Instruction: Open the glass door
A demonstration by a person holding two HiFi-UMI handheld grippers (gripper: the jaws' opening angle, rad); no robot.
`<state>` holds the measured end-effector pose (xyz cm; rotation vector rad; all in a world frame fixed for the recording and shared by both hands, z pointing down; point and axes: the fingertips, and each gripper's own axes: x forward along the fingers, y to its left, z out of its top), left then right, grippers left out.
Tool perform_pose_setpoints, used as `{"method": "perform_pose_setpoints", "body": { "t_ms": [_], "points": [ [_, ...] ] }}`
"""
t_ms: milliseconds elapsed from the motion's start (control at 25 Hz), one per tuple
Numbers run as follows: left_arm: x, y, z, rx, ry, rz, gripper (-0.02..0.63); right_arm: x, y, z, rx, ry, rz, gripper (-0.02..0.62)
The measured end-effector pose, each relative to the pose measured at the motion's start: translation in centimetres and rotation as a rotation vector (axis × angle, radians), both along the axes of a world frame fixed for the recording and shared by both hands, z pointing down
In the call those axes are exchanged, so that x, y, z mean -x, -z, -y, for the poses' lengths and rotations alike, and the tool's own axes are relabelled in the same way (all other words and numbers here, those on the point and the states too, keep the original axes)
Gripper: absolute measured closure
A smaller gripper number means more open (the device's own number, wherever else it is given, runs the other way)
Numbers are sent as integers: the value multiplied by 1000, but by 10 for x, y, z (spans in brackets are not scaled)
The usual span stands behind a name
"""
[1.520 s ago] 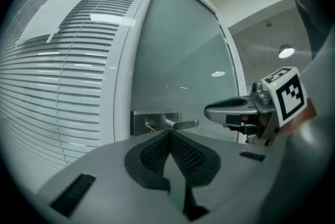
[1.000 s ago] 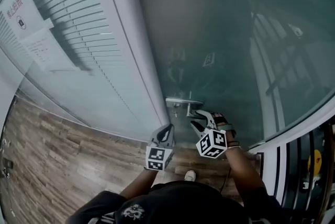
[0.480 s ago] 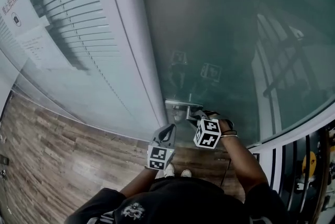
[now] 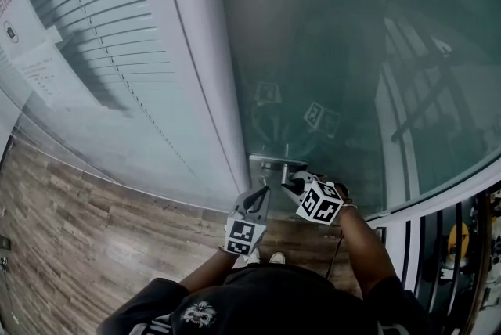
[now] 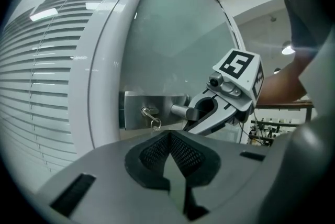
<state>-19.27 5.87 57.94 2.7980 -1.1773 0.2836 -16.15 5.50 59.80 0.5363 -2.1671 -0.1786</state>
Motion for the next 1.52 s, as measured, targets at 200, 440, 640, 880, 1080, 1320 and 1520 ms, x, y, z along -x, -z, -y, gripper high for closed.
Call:
{"method": "perform_pose_setpoints", "body": {
  "t_ms": [200,440,640,880,1080,1320,1520],
  "points": [
    [1,-9,1,11,-5,13,600,14,4,6,-72,-8,358,577],
    [2,-15,7,32,6,22,600,18,2,12,-47,21,411,577],
    [-3,-8,13,5,8,10,600,13,1,27,-50,-8,405,577],
    [-5,-3,19,-8,-6,-8,600,10,-1,52,-53,-38,402,576],
    [-11,13,31,-42,-32,-19,600,-1,3,71,-76,-87,385,575],
    [-25,18,47,-70,-47,-21,600,-17,4,101,-84,-125,379,576],
    [-34,25,74,-76,-27,-13,600,-24,8,139,-89,-162,375,577]
  ]
}}
